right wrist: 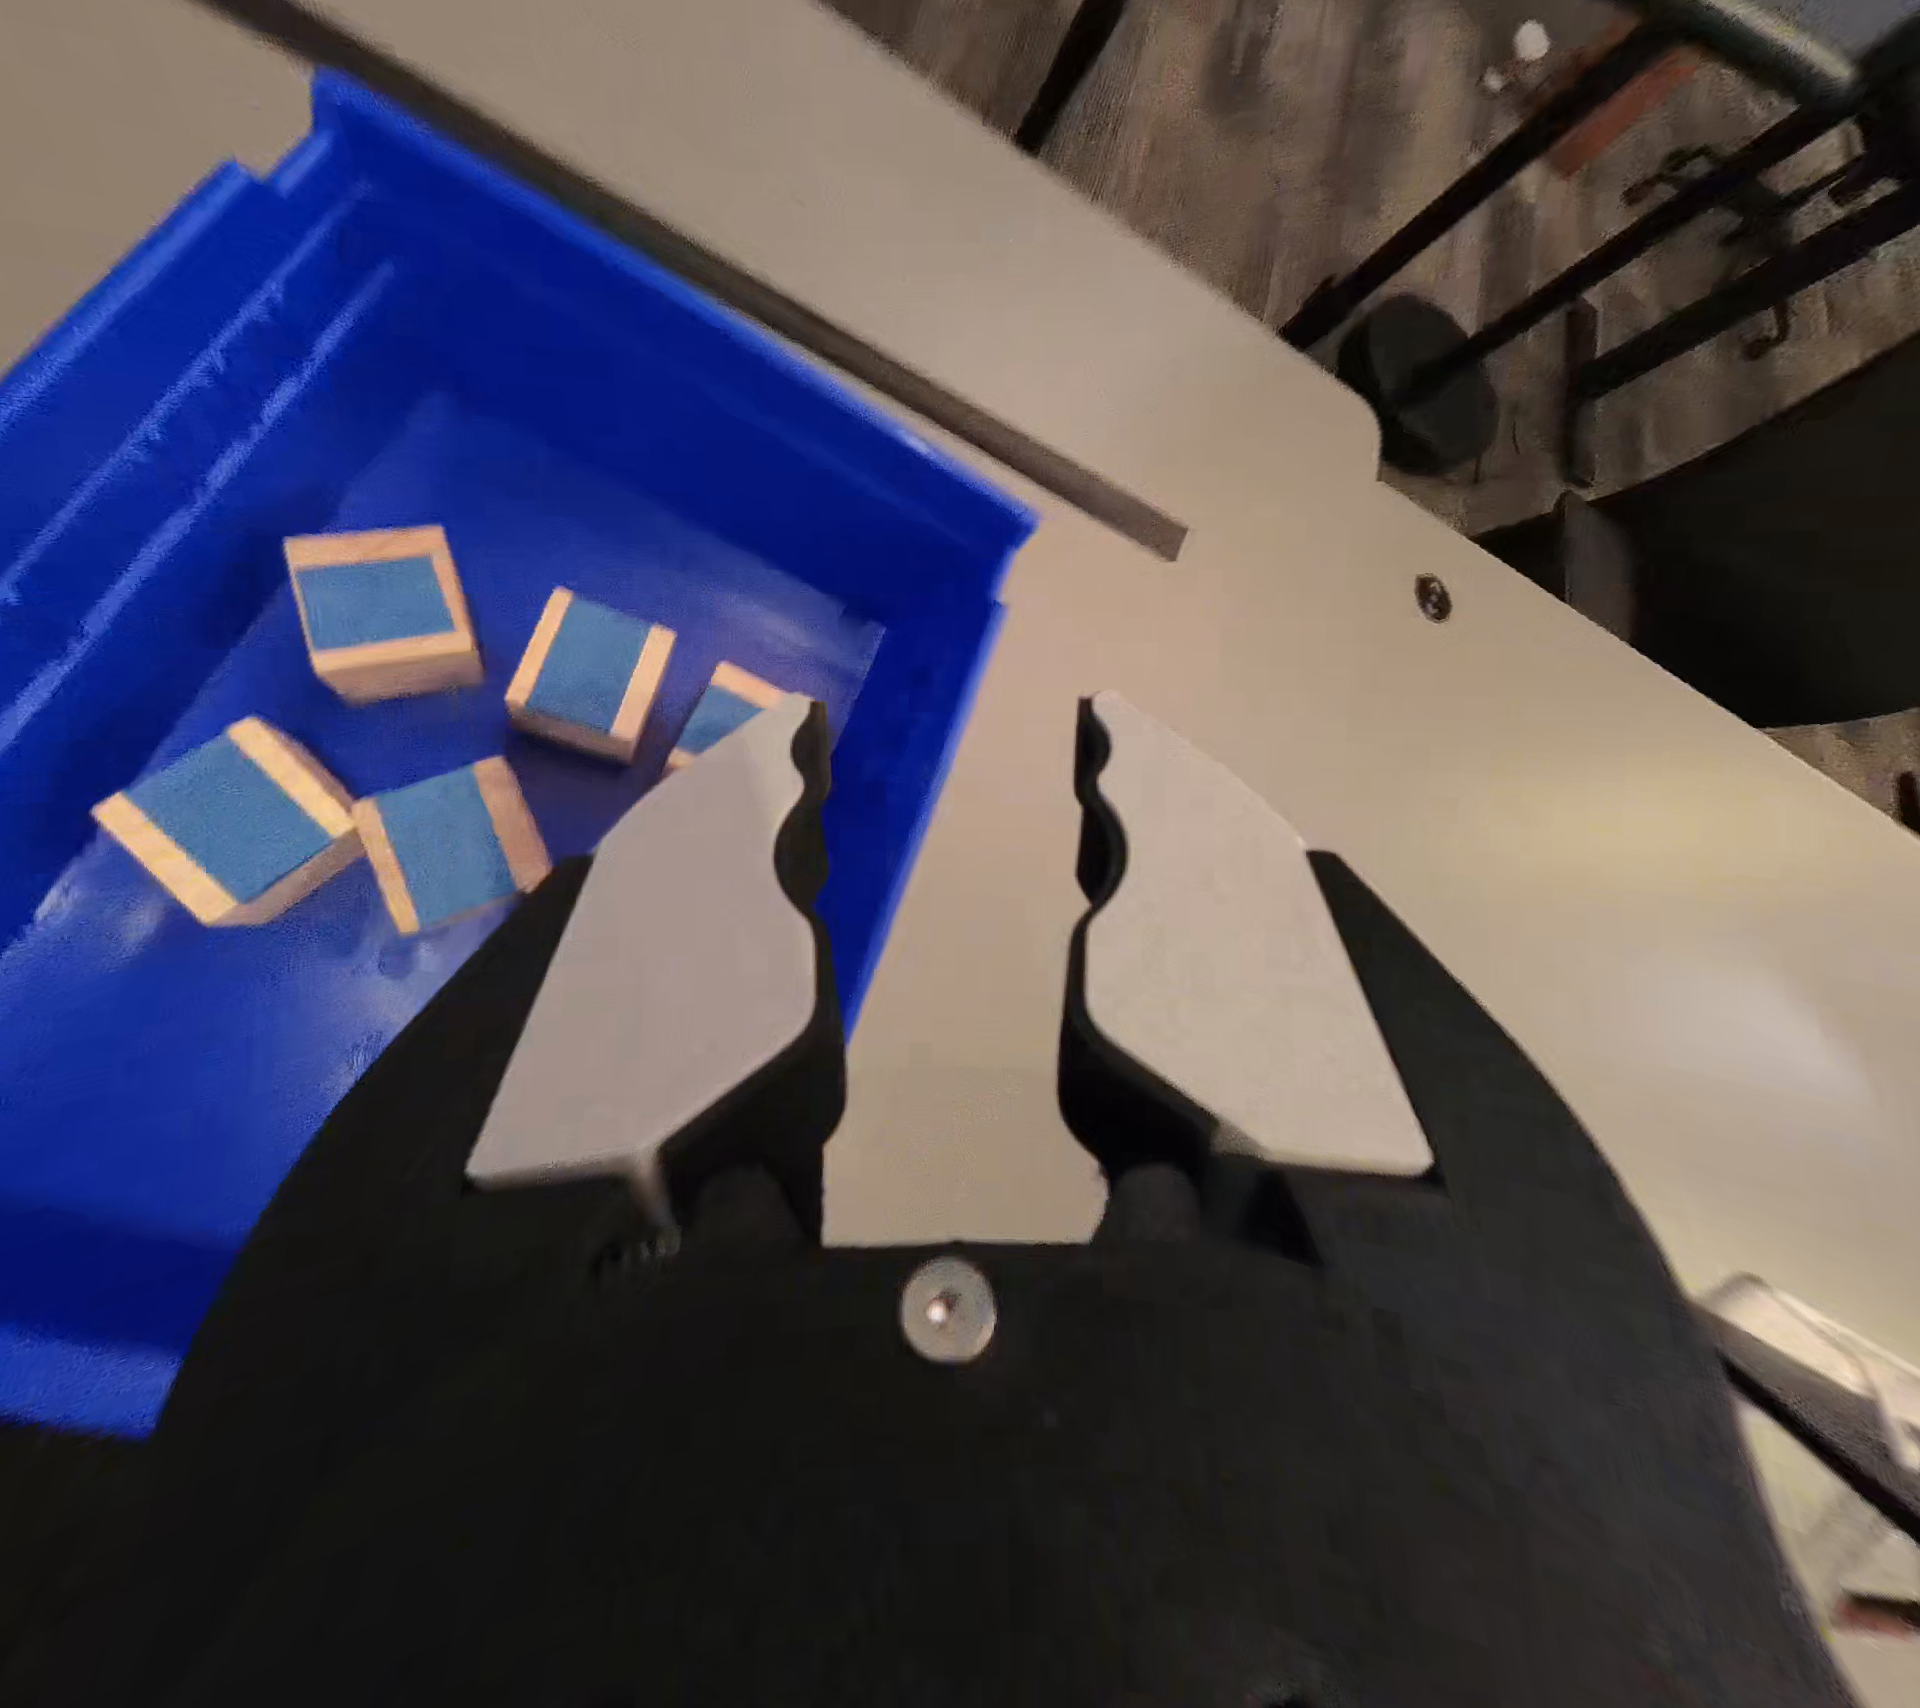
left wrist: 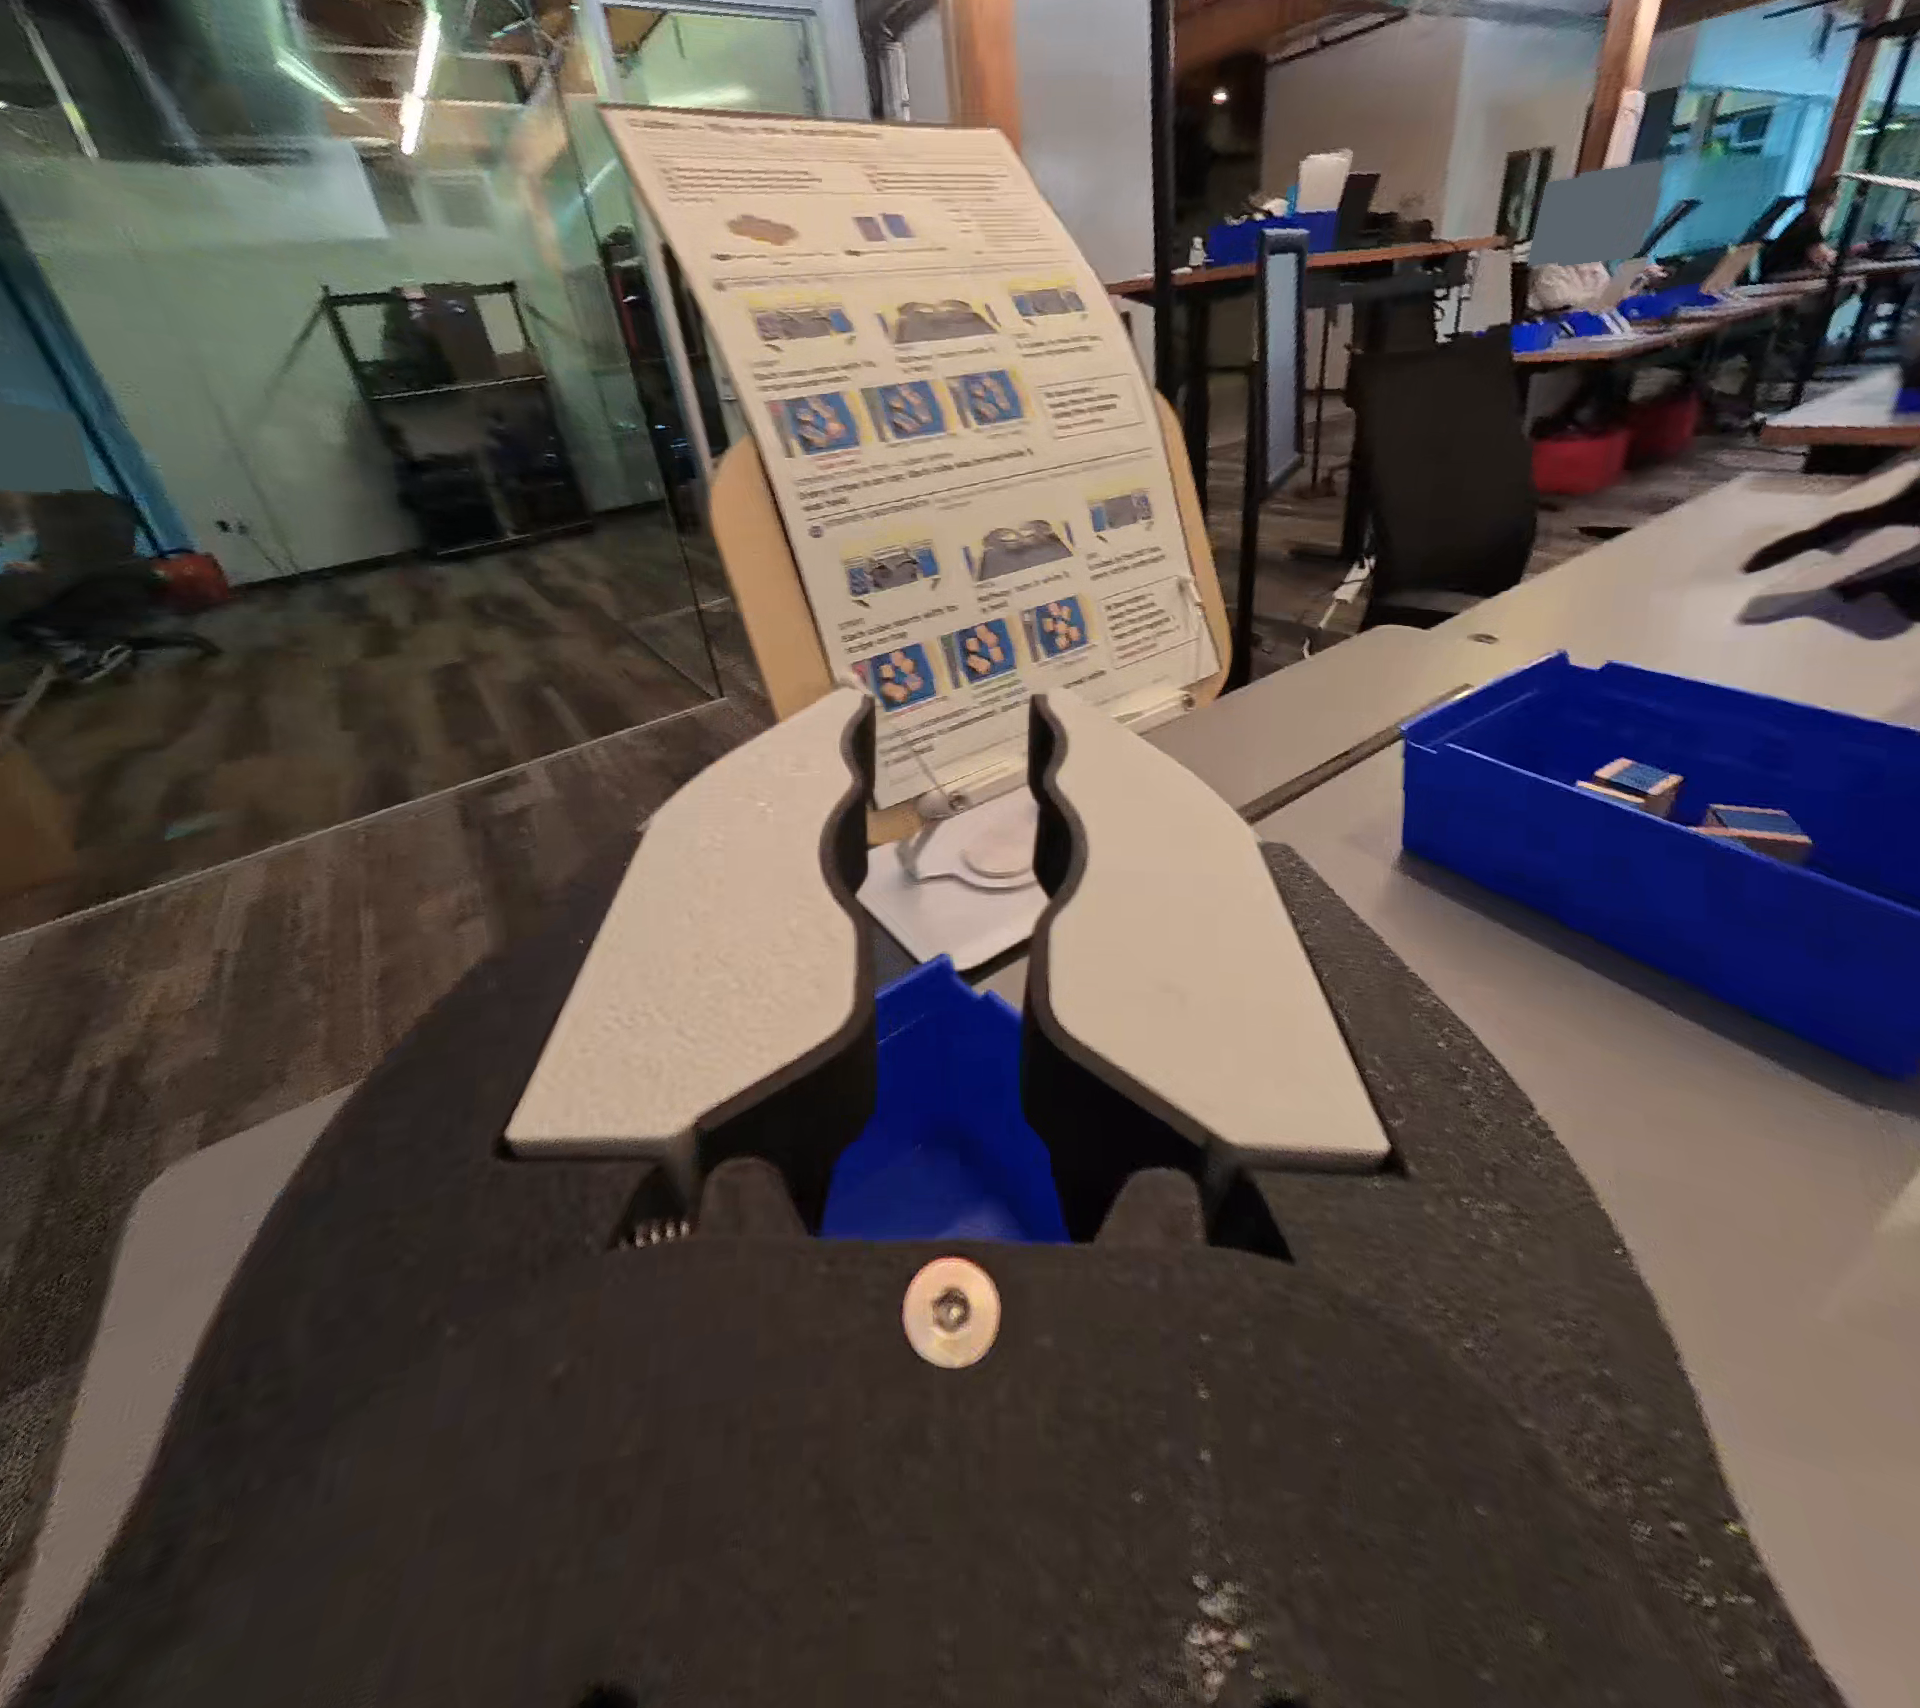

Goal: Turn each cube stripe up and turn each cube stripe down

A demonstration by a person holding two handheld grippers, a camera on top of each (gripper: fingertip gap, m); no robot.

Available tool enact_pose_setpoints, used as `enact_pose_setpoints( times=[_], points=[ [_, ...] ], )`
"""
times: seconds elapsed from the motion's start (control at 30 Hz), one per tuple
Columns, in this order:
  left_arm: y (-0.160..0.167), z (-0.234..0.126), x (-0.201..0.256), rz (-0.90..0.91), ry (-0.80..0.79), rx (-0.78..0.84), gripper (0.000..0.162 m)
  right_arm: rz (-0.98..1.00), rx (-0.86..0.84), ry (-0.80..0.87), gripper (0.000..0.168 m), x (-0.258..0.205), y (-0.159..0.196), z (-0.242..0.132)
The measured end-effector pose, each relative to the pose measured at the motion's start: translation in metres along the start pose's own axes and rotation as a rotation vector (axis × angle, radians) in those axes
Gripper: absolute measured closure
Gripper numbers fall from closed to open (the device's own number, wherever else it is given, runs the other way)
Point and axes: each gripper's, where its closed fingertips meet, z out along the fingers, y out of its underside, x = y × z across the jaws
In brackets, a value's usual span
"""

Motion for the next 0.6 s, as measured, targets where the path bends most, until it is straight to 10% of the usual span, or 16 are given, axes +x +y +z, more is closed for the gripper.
enact_pose_setpoints(
  times=[0.2,0.47,0.6],
  points=[
    [-0.007,-0.028,-0.030,0.027,-0.074,0.056,0.136,0.166,0.178,0.090,0.137,0.051,0.007,-0.016],
    [-0.006,-0.029,-0.030,0.102,-0.092,0.056,0.134,0.385,1.028,-0.058,0.122,0.071,-0.049,-0.104],
    [-0.008,-0.022,-0.021,0.085,-0.048,0.088,0.151,0.388,1.071,-0.143,0.122,0.068,-0.048,-0.113]
  ],
)
